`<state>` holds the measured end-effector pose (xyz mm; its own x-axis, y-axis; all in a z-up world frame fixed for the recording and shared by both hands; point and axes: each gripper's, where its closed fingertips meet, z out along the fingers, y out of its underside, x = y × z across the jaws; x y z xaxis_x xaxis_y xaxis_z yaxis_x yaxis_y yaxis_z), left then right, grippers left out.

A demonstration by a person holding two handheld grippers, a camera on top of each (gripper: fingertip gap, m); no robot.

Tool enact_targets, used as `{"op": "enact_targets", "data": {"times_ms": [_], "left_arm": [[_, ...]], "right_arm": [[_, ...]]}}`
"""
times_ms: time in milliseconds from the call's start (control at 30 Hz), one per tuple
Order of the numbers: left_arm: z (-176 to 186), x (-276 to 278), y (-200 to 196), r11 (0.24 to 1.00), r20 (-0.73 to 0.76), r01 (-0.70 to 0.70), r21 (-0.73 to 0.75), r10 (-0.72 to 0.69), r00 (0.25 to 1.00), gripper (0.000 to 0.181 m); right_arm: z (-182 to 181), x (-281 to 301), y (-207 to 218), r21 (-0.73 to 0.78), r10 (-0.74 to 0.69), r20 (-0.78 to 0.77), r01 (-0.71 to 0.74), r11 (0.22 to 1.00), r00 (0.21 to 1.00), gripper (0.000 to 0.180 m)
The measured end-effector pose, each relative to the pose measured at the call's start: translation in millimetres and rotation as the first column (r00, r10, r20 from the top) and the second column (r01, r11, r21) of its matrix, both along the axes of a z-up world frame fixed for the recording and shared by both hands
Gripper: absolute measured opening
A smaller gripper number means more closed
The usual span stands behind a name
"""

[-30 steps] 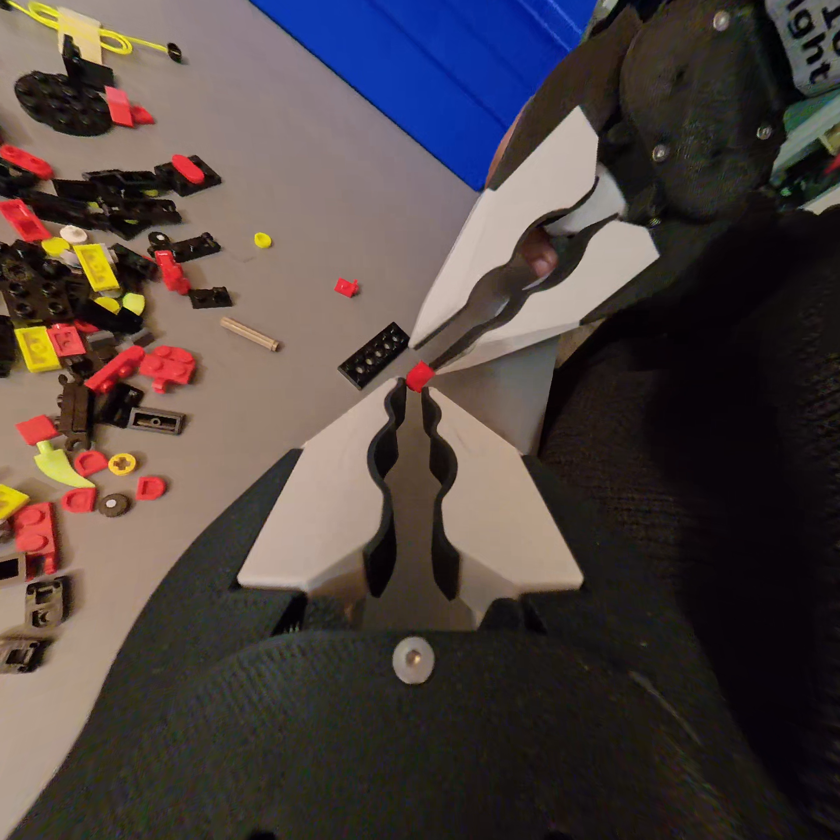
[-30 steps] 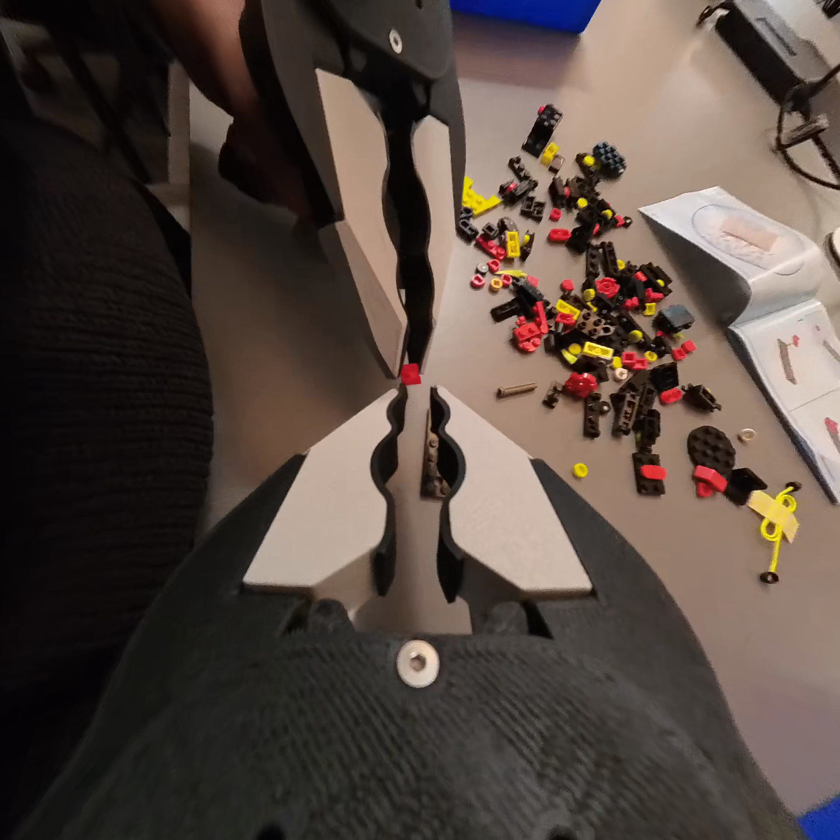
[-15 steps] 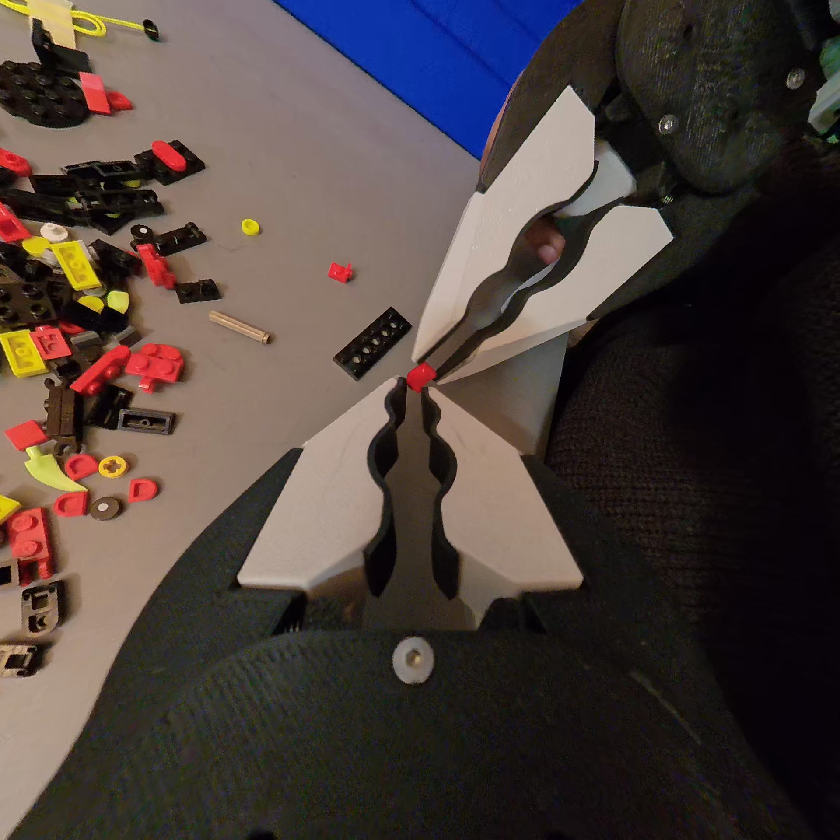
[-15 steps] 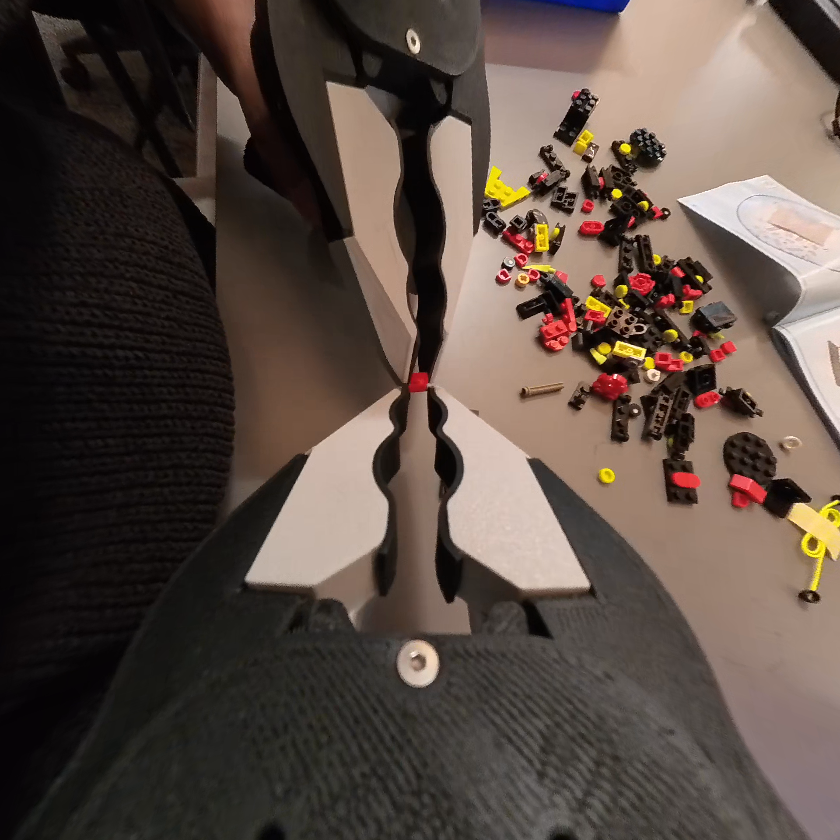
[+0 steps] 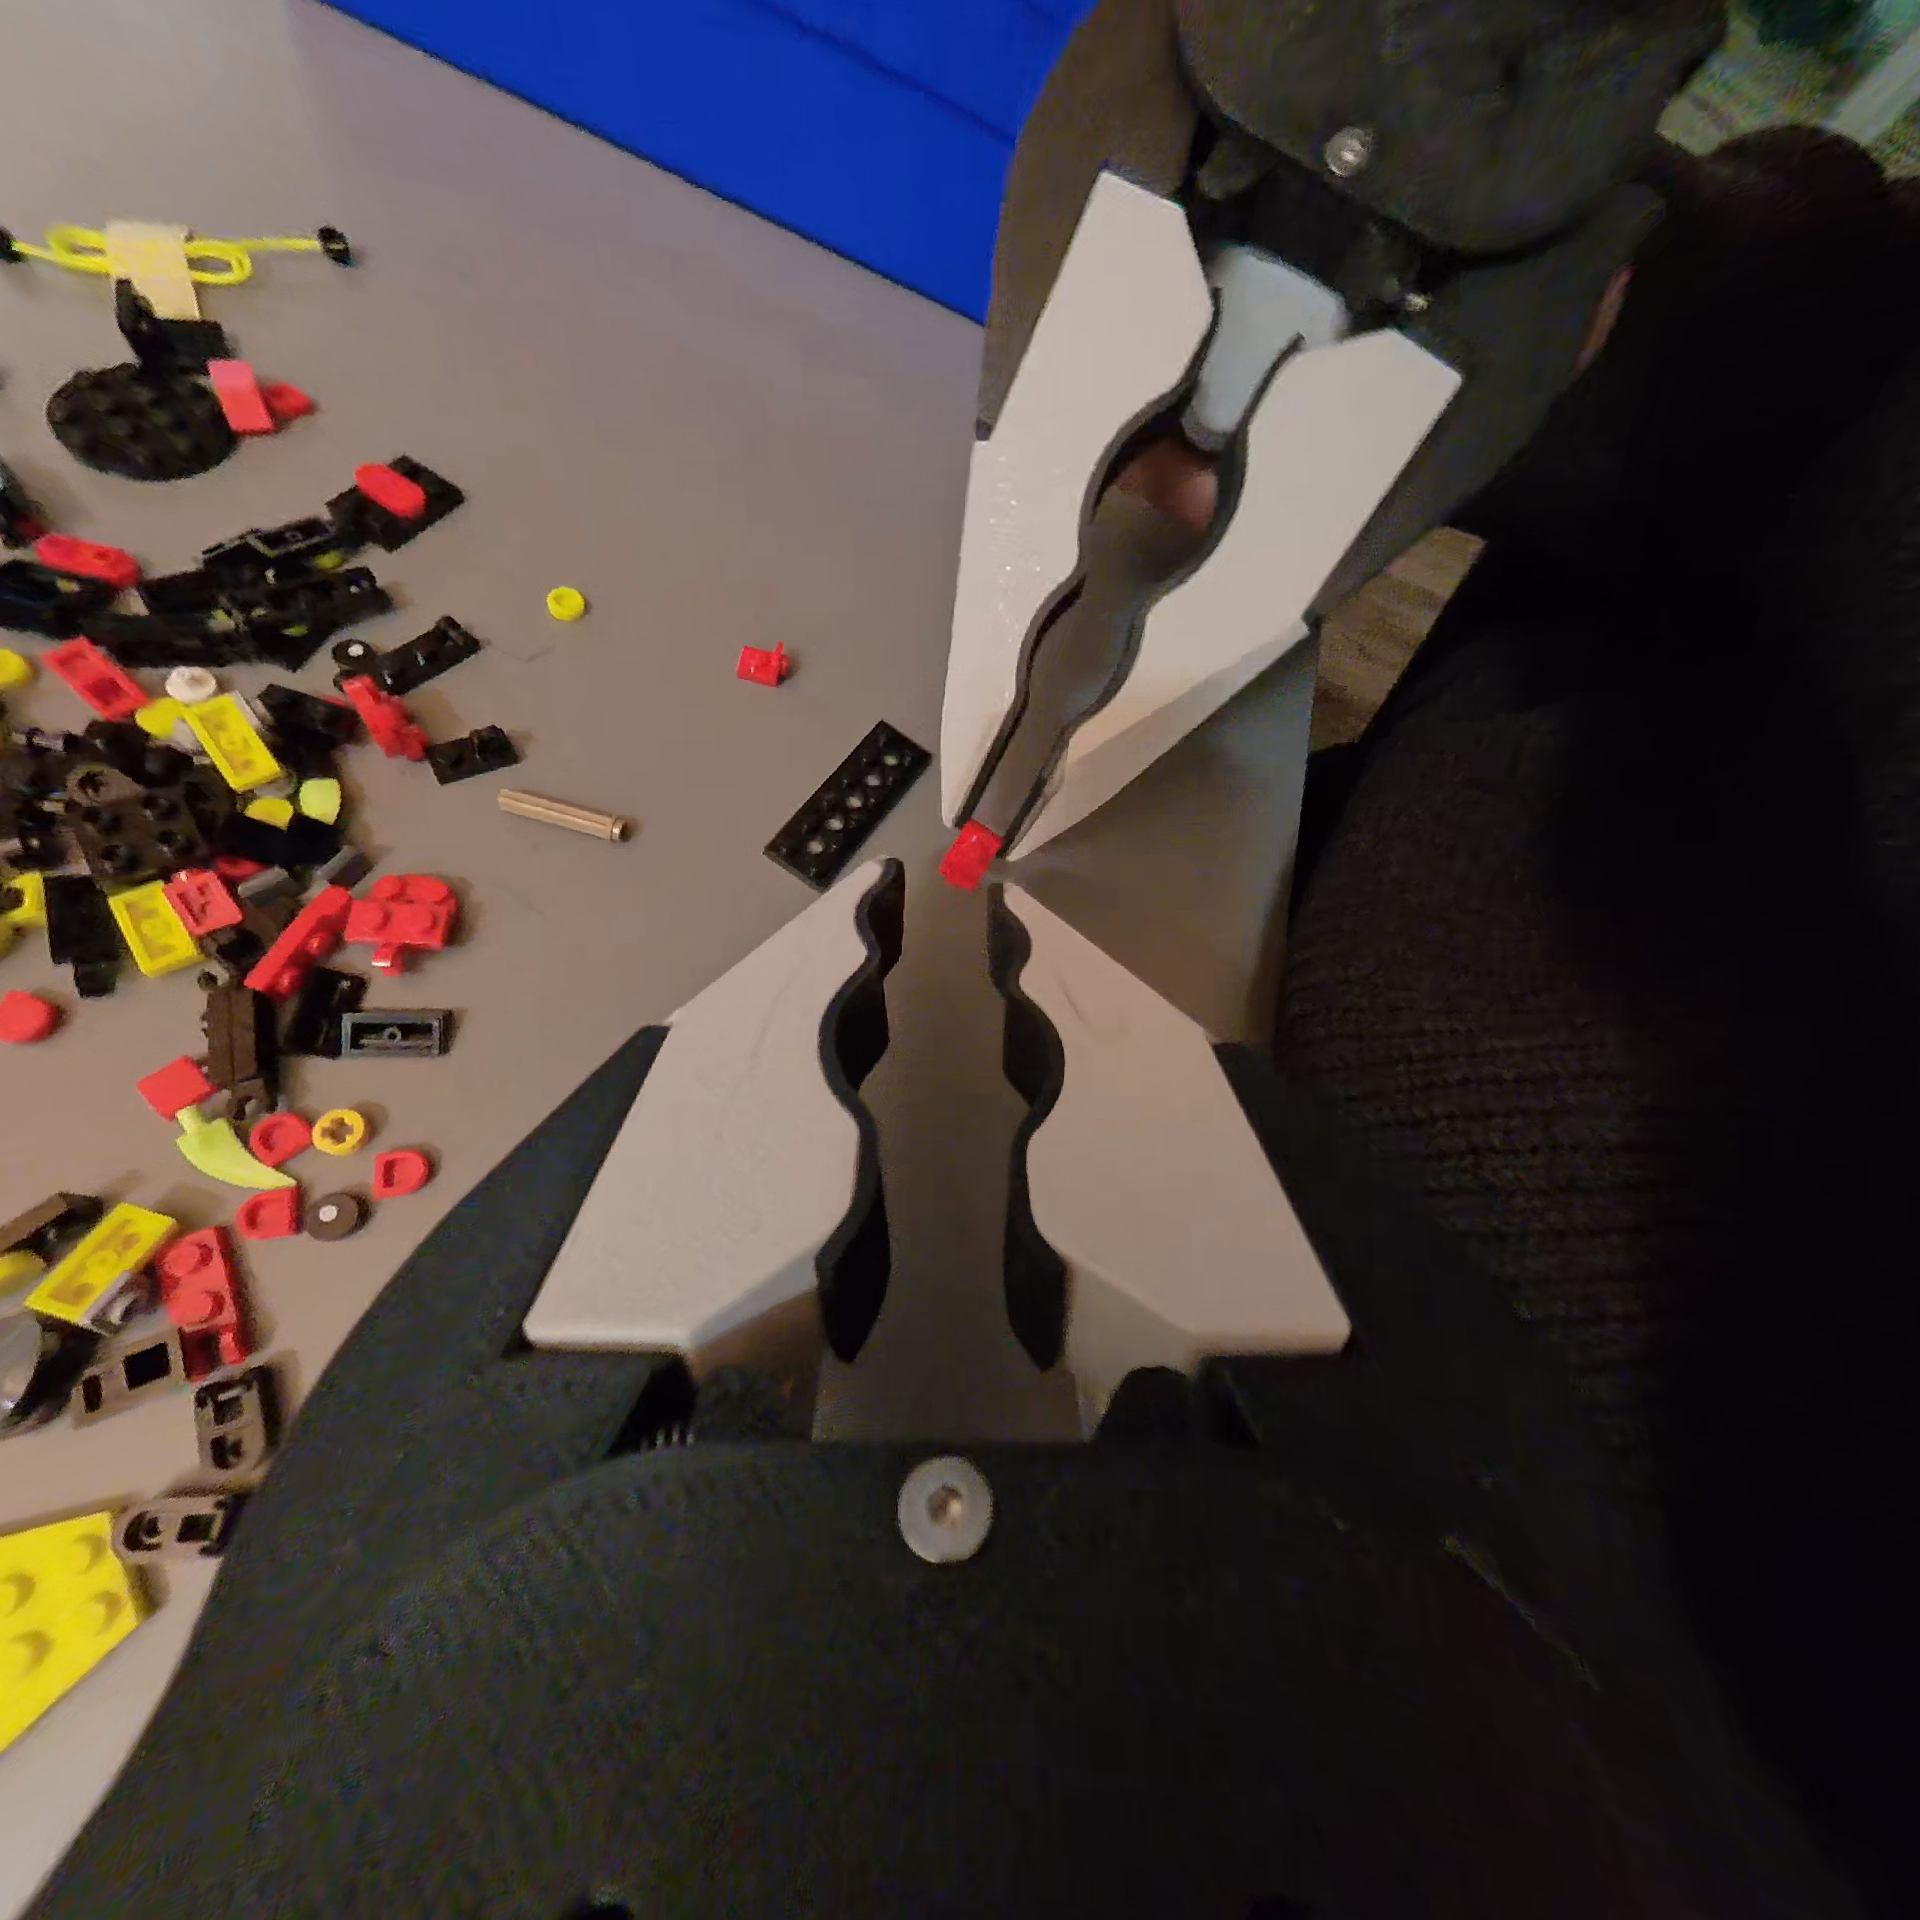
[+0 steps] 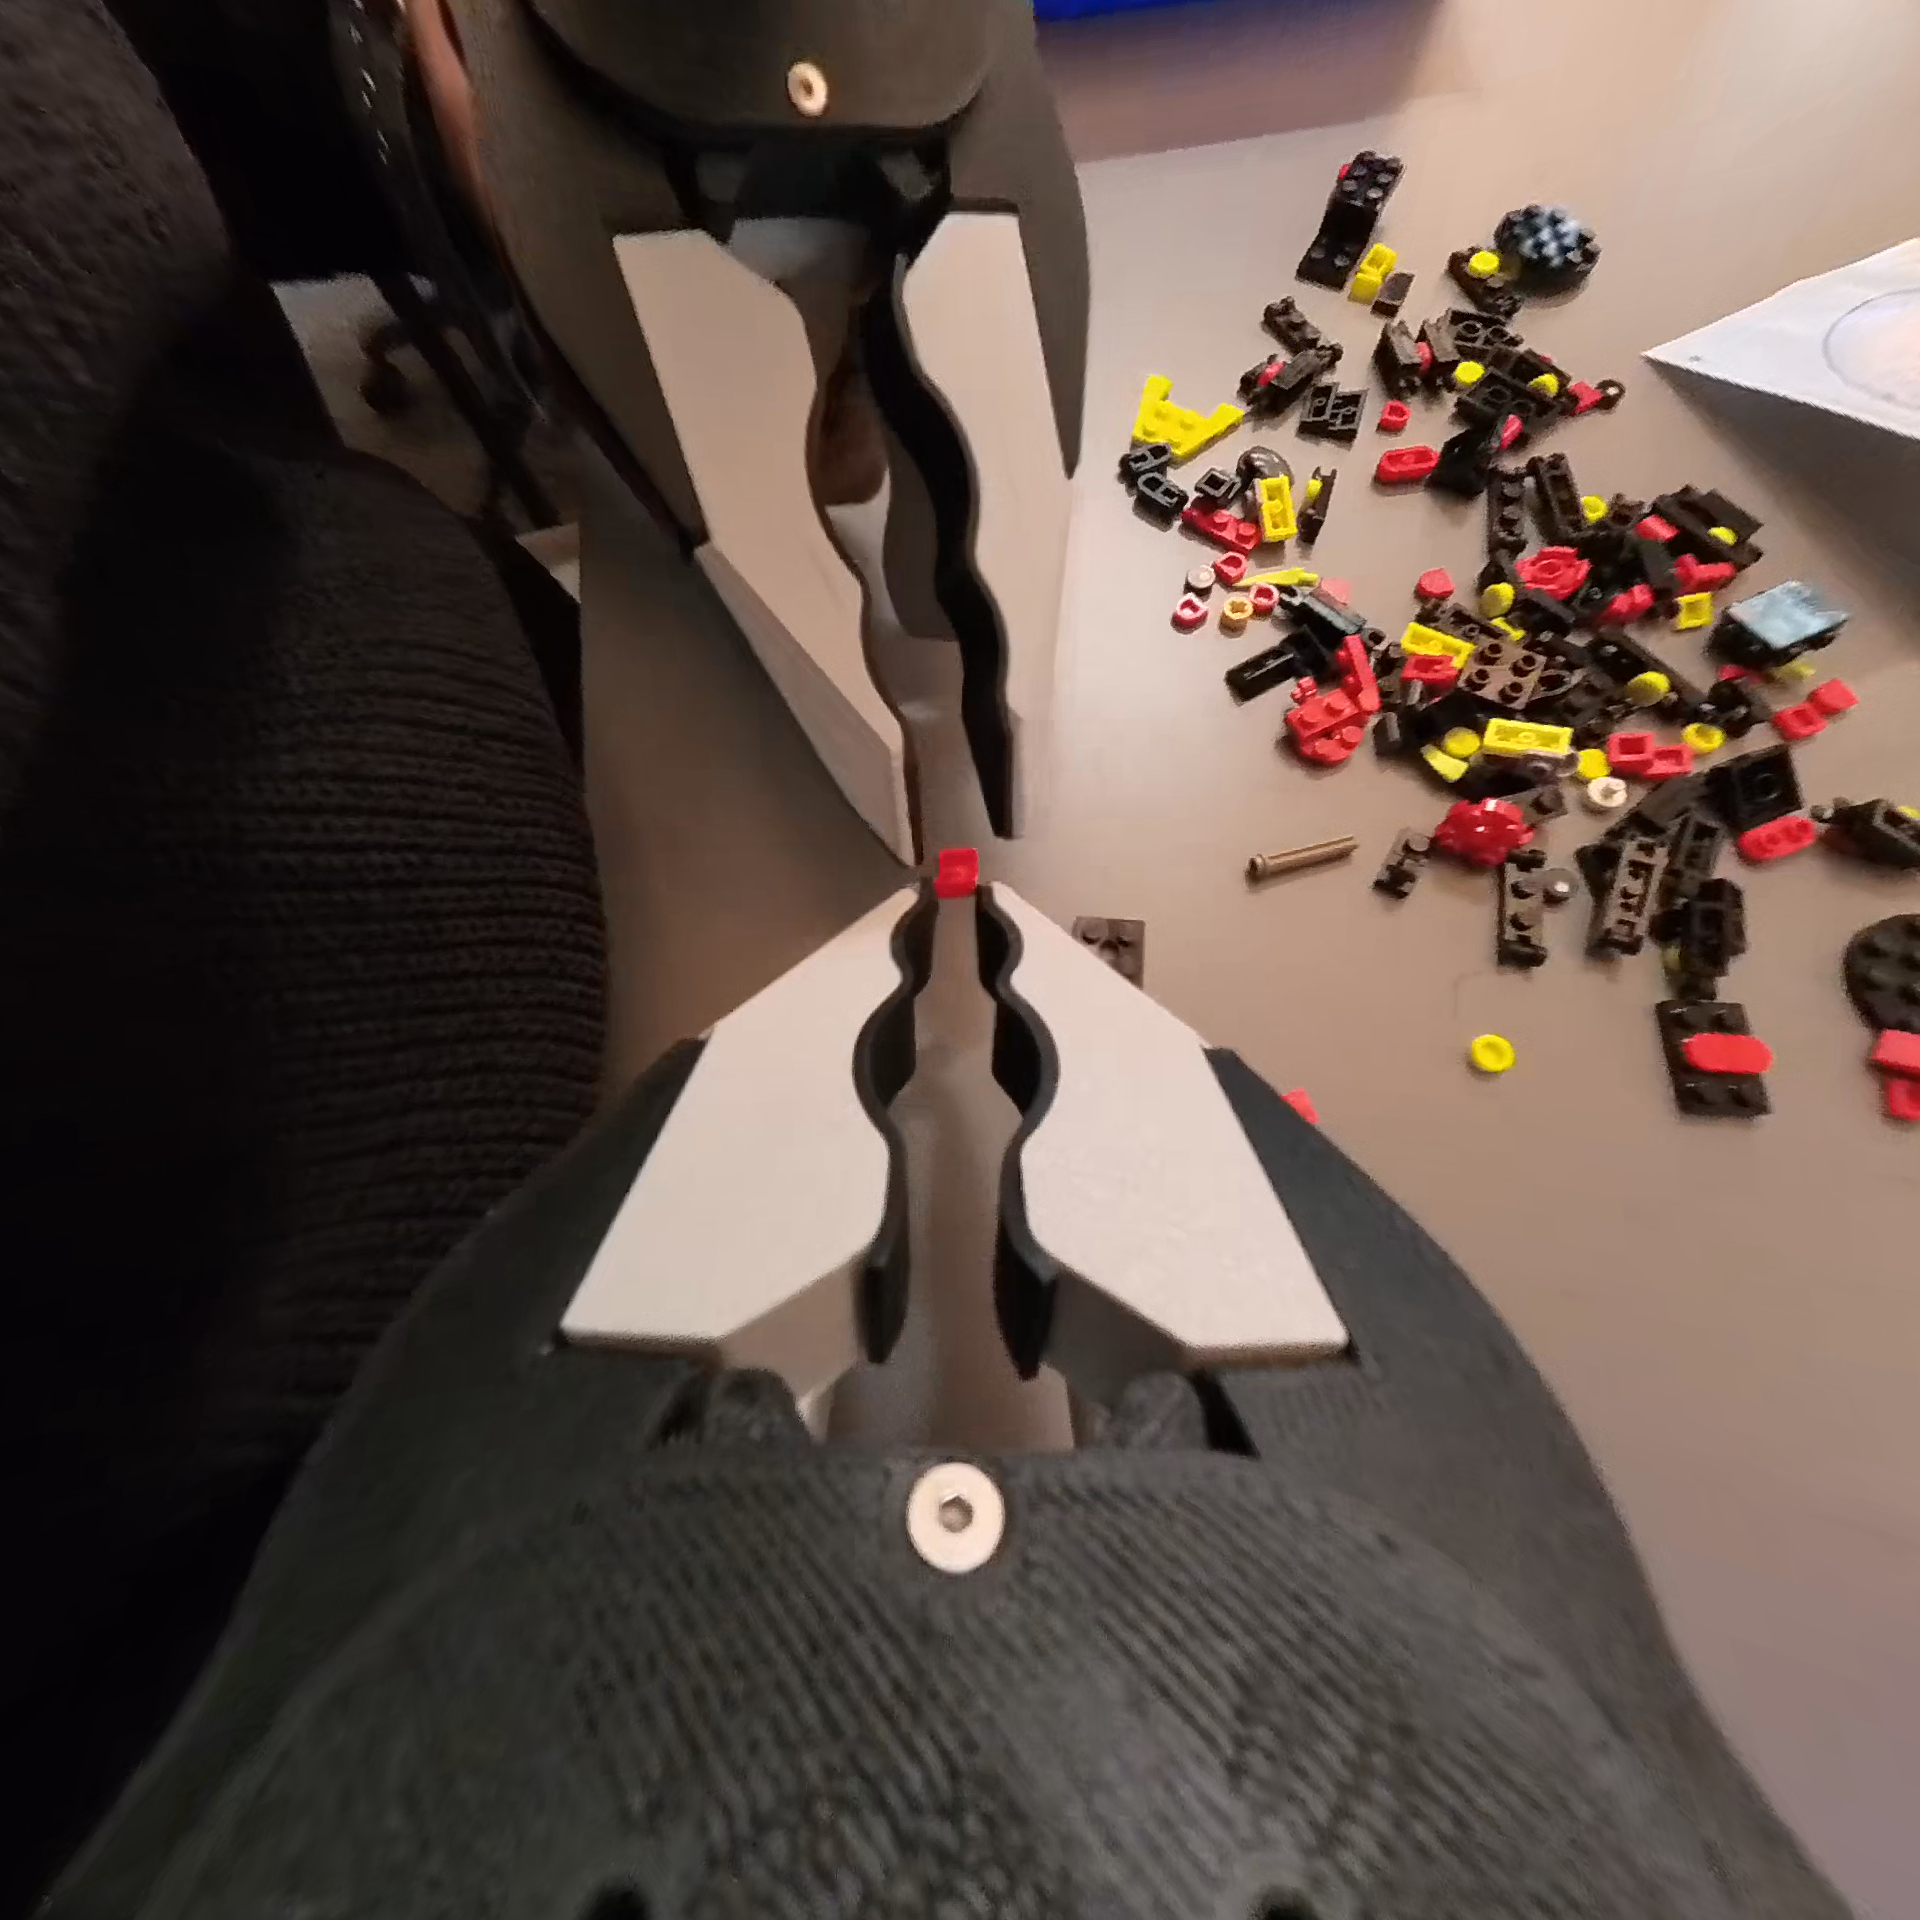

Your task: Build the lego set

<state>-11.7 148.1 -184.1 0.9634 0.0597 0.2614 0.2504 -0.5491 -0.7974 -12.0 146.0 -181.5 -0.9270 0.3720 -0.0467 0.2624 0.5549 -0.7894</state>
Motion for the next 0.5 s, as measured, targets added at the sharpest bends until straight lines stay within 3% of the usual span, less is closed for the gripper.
{"op": "enact_targets", "data": {"times_ms": [267,500], "left_arm": [[5,17,0,0.993,-0.064,0.116,0.026,-0.115,0.991,0.011],[7,27,-2,0.984,-0.052,0.175,0.039,-0.173,0.984,0.005]], "right_arm": [[4,14,-2,-0.095,0.057,0.145,-0.043,0.994,0.988,0.006],[6,24,-6,-0.113,0.119,0.154,-0.102,0.988,0.981,0.006]]}}
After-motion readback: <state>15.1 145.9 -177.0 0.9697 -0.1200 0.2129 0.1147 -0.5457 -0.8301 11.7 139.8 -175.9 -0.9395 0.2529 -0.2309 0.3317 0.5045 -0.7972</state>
